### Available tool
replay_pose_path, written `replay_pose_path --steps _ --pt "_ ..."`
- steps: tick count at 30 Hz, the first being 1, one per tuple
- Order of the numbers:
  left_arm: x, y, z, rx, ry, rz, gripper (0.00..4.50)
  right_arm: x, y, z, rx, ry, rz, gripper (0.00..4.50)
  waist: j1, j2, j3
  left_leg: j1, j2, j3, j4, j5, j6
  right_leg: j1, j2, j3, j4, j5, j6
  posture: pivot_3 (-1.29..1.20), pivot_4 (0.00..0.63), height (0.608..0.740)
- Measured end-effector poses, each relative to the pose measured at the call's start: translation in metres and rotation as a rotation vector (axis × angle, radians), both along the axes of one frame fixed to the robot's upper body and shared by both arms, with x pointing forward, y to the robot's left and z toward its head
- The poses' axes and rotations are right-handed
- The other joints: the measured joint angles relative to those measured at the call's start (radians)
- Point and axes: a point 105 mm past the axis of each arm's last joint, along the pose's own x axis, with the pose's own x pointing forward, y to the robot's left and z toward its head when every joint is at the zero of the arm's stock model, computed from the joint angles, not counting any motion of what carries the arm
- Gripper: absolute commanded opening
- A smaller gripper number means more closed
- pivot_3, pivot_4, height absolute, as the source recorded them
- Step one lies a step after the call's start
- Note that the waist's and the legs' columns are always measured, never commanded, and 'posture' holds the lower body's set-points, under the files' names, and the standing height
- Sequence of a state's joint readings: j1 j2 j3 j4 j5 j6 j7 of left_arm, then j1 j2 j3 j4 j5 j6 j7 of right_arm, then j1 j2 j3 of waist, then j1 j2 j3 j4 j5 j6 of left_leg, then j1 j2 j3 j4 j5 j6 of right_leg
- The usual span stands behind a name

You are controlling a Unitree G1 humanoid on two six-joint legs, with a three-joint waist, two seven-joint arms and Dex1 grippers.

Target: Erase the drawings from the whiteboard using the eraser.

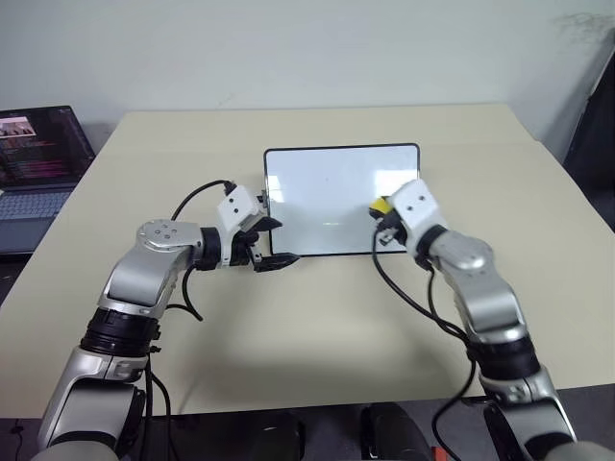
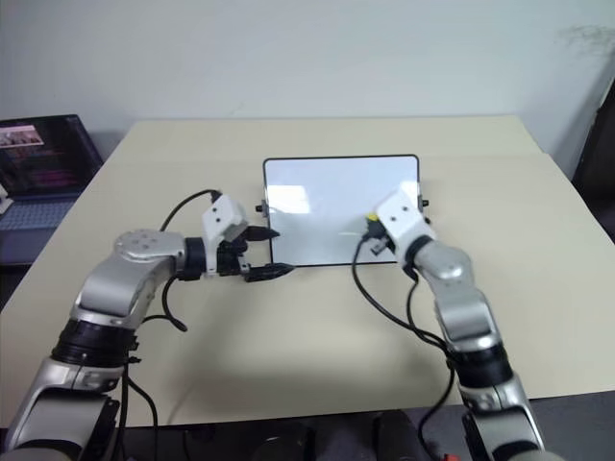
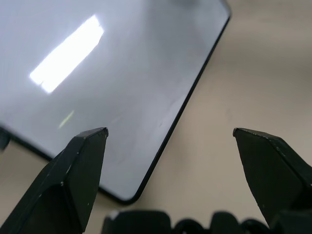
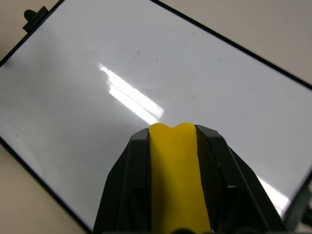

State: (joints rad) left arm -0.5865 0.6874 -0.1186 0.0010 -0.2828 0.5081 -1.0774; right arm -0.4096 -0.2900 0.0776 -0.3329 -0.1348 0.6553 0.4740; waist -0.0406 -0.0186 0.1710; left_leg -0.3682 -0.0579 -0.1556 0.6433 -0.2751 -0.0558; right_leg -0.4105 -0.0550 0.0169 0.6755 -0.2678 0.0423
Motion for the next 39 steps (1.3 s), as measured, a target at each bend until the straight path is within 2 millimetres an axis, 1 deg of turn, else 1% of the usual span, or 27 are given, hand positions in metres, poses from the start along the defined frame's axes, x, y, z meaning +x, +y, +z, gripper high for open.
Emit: replay_pose_path --steps 2,4,7,10,14,17,19,23,27,39 --pt "-0.008 -0.008 0.002 -0.003 -0.005 -0.068 4.5 -0.012 -0.024 -0.015 0.02 0.066 -0.096 0.97 0.006 0.0 0.0 0.0 0.0 0.001 0.0 0.0 0.0 0.0 0.0 0.001 0.0 0.0 0.0 0.0 0.15 0.74" --pt "-0.016 -0.016 -0.002 0.002 0.019 -0.137 4.5 -0.024 -0.045 -0.025 0.035 0.111 -0.179 0.97 0.006 0.0 0.0 0.001 0.0 0.002 0.0 0.0 0.001 0.0 0.0 0.001 0.001 0.0 0.0 0.0 0.15 0.74" --pt "-0.026 -0.025 -0.012 0.024 0.057 -0.228 4.5 -0.037 -0.06 -0.037 0.052 0.164 -0.247 0.97 0.005 0.0 0.0 0.003 0.0 0.002 0.0 0.0 0.001 0.001 0.001 0.001 0.002 0.0 0.0 0.0 0.15 0.74" --pt "-0.031 -0.037 -0.019 0.055 0.079 -0.317 4.5 -0.04 -0.063 -0.044 0.084 0.198 -0.275 0.97 0.005 0.0 0.0 0.003 0.0 0.005 0.001 0.0 0.001 0.003 0.001 0.001 0.002 -0.001 0.001 0.0 0.15 0.74" --pt "-0.031 -0.051 -0.024 0.086 0.078 -0.4 4.5 -0.039 -0.065 -0.045 0.125 0.212 -0.293 0.97 0.007 0.0 0.0 0.004 0.0 0.005 0.001 0.0 0.001 0.004 0.001 0.0 0.002 -0.003 0.005 0.0 0.15 0.74" --pt "-0.032 -0.064 -0.027 0.094 0.075 -0.453 4.5 -0.037 -0.068 -0.048 0.176 0.232 -0.322 0.97 0.008 0.0 0.0 0.004 0.0 0.005 0.001 0.0 0.001 0.004 0.001 0.0 0.002 -0.001 0.0 0.0 0.15 0.74" --pt "-0.032 -0.07 -0.027 0.1 0.059 -0.476 4.5 -0.035 -0.072 -0.052 0.219 0.247 -0.359 0.97 0.007 0.0 0.0 0.004 0.0 0.005 0.001 0.0 0.001 0.004 0.001 0.0 0.002 -0.001 0.0 0.0 0.15 0.74" --pt "-0.031 -0.071 -0.027 0.109 0.046 -0.489 4.5 -0.033 -0.083 -0.061 0.283 0.284 -0.421 0.97 0.006 0.0 0.0 0.004 0.0 0.005 0.001 0.0 0.001 0.004 0.001 0.001 0.002 -0.001 0.0 0.0 0.15 0.74" --pt "-0.032 -0.074 -0.028 0.105 0.042 -0.502 4.5 -0.031 -0.08 -0.061 0.317 0.292 -0.417 0.97 0.006 0.0 0.0 0.004 0.0 0.005 0.001 0.0 0.001 0.004 0.001 0.0 0.002 -0.001 0.0 0.0 0.15 0.74" --pt "-0.03 -0.075 -0.03 0.108 0.043 -0.495 4.5 -0.027 -0.086 -0.069 0.341 0.31 -0.457 0.97 0.006 0.0 0.0 0.004 0.0 0.005 0.001 0.0 0.001 0.004 0.001 0.0 0.002 -0.001 0.001 0.0 0.15 0.74"
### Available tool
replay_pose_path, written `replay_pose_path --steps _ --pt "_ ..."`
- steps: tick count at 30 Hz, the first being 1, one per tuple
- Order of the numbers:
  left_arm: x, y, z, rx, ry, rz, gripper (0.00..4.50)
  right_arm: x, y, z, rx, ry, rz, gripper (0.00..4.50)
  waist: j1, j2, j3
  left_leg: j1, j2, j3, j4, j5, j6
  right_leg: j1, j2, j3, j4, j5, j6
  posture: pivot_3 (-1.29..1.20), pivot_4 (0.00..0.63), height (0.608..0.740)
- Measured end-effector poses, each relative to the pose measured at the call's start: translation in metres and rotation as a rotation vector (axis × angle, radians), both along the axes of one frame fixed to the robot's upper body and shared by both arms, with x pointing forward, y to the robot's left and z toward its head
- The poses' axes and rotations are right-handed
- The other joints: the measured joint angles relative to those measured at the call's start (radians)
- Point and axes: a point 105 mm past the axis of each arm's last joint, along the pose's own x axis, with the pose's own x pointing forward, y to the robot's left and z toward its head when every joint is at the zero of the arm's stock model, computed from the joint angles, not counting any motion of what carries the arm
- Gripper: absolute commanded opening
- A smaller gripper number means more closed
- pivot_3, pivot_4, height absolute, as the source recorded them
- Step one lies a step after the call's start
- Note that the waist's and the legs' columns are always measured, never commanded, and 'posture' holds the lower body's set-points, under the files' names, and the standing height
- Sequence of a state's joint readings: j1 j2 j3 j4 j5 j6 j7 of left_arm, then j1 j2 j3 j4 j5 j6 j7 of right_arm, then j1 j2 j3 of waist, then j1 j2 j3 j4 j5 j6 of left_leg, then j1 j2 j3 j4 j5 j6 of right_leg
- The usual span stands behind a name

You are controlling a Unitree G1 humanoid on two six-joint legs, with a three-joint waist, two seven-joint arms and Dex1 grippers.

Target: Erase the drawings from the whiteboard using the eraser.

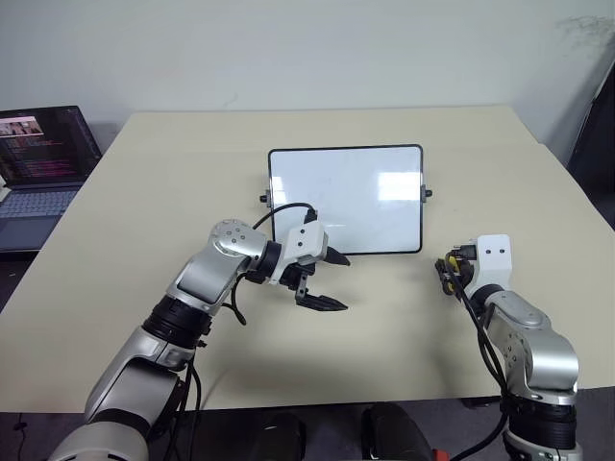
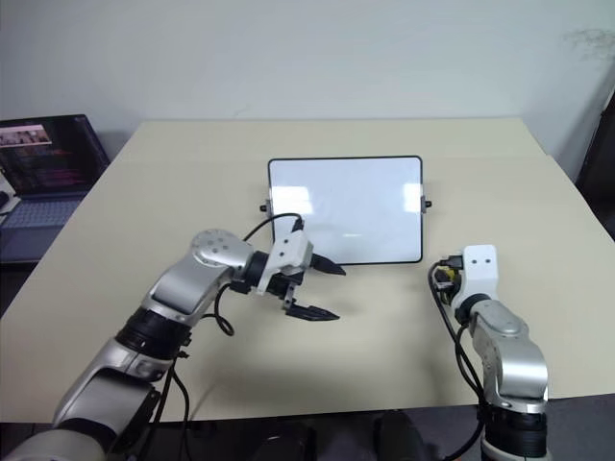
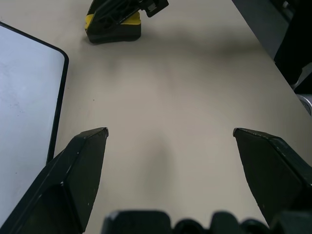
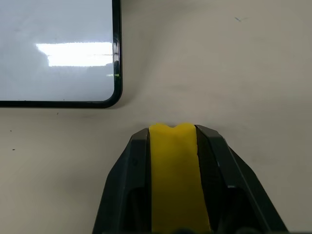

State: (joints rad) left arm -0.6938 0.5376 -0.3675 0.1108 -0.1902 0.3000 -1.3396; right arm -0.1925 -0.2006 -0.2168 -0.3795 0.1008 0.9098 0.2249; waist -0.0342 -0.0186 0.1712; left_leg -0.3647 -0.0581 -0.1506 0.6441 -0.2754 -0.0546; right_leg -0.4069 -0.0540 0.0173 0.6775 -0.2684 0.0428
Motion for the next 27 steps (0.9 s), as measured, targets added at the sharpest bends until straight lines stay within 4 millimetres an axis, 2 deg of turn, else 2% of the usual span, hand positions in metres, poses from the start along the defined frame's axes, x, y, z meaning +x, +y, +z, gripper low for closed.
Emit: replay_pose_path --steps 5,10,15,20,24,27 --pt "0.001 -0.001 0.0 -0.001 -0.004 0.005 4.5 0.002 -0.006 0.002 0.001 -0.018 -0.022 2.57 0.0 0.0 0.0 0.0 0.0 0.0 0.0 0.0 0.0 0.0 0.0 0.0 0.0 0.0 0.0 0.0 0.15 0.74" --pt "0.002 -0.001 -0.003 -0.002 -0.006 0.026 4.5 0.004 -0.014 0.009 -0.004 -0.065 -0.037 4.44 0.0 0.0 0.0 0.0 0.0 0.001 0.0 0.0 0.0 0.0 0.0 0.0 0.0 0.0 0.0 0.0 0.15 0.74" --pt "0.008 -0.001 -0.003 -0.049 -0.014 0.1 4.5 0.003 -0.013 0.02 0.004 -0.13 -0.019 4.48 0.0 0.0 0.0 0.0 0.0 0.0 0.0 0.0 0.0 0.0 0.0 0.0 0.0 0.0 0.0 0.0 0.15 0.74" --pt "0.022 0.024 0.001 -0.154 -0.013 0.323 4.5 -0.014 0.003 0.05 0.035 -0.307 0.071 4.48 -0.002 0.0 0.0 0.0 0.001 -0.004 0.0 0.0 0.0 0.0 0.0 0.0 0.0 0.0 0.0 0.0 0.15 0.74" --pt "0.034 0.044 0.011 -0.277 -0.078 0.566 4.5 -0.031 0.005 0.043 0.053 -0.345 0.074 4.48 0.004 0.0 0.0 0.0 0.0 -0.004 0.0 0.0 0.0 0.001 -0.001 0.0 -0.001 0.0 0.001 0.0 0.15 0.74" --pt "0.028 0.057 0.005 -0.367 -0.091 0.747 4.5 -0.04 -0.003 0.047 0.034 -0.439 0.025 4.48 0.001 0.0 0.0 0.001 0.0 -0.003 -0.001 0.0 0.0 0.001 -0.002 0.001 -0.002 0.0 0.001 0.0 0.15 0.74"
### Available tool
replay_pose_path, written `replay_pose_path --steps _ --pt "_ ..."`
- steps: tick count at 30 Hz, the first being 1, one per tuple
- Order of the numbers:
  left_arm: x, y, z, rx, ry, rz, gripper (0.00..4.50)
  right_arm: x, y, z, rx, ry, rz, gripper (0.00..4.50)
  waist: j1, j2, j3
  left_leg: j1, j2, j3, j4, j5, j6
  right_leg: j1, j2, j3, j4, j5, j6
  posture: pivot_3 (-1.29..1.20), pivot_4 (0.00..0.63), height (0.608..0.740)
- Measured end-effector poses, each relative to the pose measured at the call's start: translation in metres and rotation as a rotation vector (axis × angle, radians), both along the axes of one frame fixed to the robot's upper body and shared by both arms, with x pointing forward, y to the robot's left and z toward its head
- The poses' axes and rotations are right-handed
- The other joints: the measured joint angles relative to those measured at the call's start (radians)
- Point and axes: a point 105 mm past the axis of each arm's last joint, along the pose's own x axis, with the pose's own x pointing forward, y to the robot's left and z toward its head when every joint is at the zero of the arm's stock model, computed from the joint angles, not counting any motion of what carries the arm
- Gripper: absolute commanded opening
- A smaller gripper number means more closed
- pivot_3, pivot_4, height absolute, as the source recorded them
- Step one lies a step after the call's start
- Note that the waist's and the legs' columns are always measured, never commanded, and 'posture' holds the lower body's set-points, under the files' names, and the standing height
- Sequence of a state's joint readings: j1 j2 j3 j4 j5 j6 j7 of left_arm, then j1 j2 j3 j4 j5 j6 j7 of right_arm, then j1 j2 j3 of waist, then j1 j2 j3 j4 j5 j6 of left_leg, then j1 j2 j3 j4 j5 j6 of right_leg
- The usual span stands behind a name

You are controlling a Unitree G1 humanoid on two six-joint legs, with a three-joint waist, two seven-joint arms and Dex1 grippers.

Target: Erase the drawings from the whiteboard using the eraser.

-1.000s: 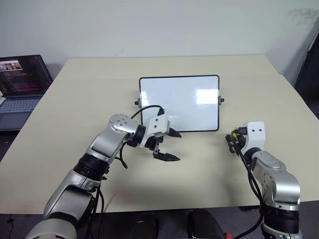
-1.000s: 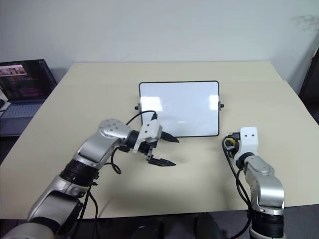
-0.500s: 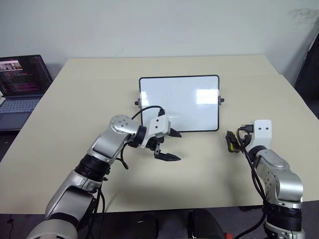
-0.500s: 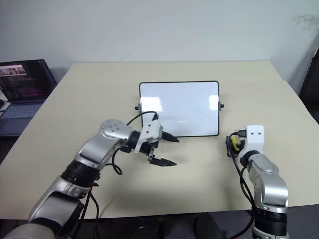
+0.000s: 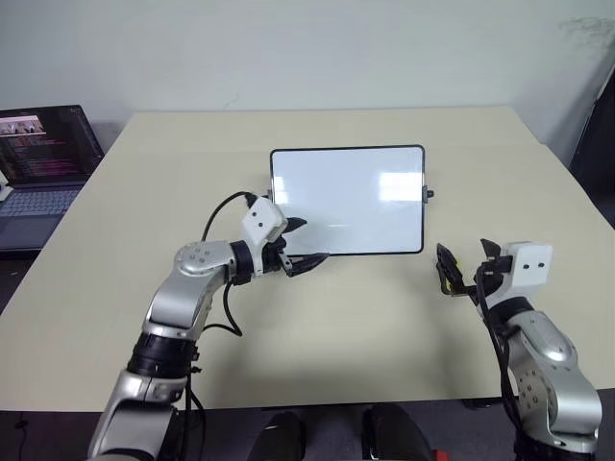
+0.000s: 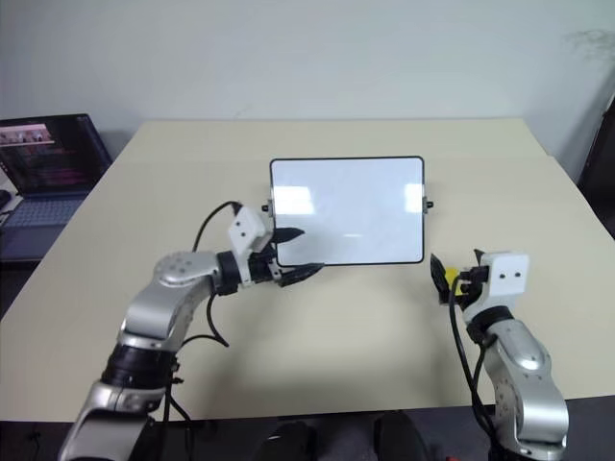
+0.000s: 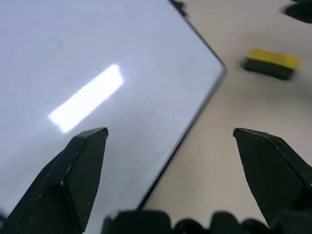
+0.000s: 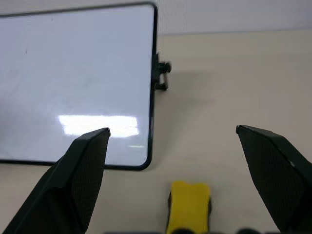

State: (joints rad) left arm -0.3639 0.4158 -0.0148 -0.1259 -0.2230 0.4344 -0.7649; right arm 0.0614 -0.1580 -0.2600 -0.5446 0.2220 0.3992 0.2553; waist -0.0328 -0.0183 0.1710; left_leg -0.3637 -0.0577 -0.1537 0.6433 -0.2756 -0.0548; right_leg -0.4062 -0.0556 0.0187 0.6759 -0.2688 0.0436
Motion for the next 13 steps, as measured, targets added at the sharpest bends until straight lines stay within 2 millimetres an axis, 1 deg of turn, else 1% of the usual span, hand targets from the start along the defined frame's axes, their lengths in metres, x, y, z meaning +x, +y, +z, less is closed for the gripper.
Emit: replay_pose_path --steps 2,4,6,7,9,13 --pt "-0.012 0.011 -0.017 -0.046 0.029 0.124 4.5 -0.009 -0.017 0.003 0.013 -0.069 -0.091 4.48 0.001 0.0 0.0 0.0 0.001 0.0 0.0 0.0 0.0 0.0 0.0 0.0 0.0 0.0 0.0 0.0 0.15 0.74" --pt "-0.023 0.026 -0.03 -0.083 0.055 0.245 4.5 -0.016 -0.031 -0.004 0.03 -0.076 -0.158 4.48 0.004 0.0 0.0 0.0 0.001 -0.001 0.0 0.0 0.0 0.0 0.0 0.0 0.0 0.0 0.0 0.0 0.15 0.74" --pt "-0.036 0.044 -0.04 -0.111 0.059 0.38 4.5 -0.026 -0.034 -0.015 0.017 -0.054 -0.155 4.48 0.005 0.0 0.0 0.001 0.001 0.0 0.0 0.0 0.0 0.001 -0.001 0.001 -0.001 -0.001 0.0 0.0 0.15 0.74" --pt "-0.043 0.055 -0.047 -0.11 0.059 0.456 4.5 -0.031 -0.033 -0.024 0.016 -0.027 -0.139 4.48 0.005 0.001 0.0 0.001 0.001 0.0 0.0 0.0 0.0 0.001 -0.001 0.001 -0.001 -0.003 0.004 0.0 0.15 0.74" --pt "-0.053 0.074 -0.062 -0.078 0.061 0.594 4.5 -0.037 -0.031 -0.038 0.016 0.022 -0.099 4.48 0.006 0.001 0.0 0.001 0.001 0.0 0.0 0.0 0.0 0.002 -0.001 0.001 -0.001 -0.003 0.004 0.0 0.15 0.74" --pt "-0.058 0.101 -0.066 -0.071 0.013 0.79 4.5 -0.04 -0.03 -0.044 -0.017 0.045 -0.037 4.48 0.012 0.0 -0.001 0.002 0.001 -0.001 0.002 0.0 0.001 0.005 -0.001 -0.001 -0.001 -0.003 0.005 0.0 0.15 0.74"
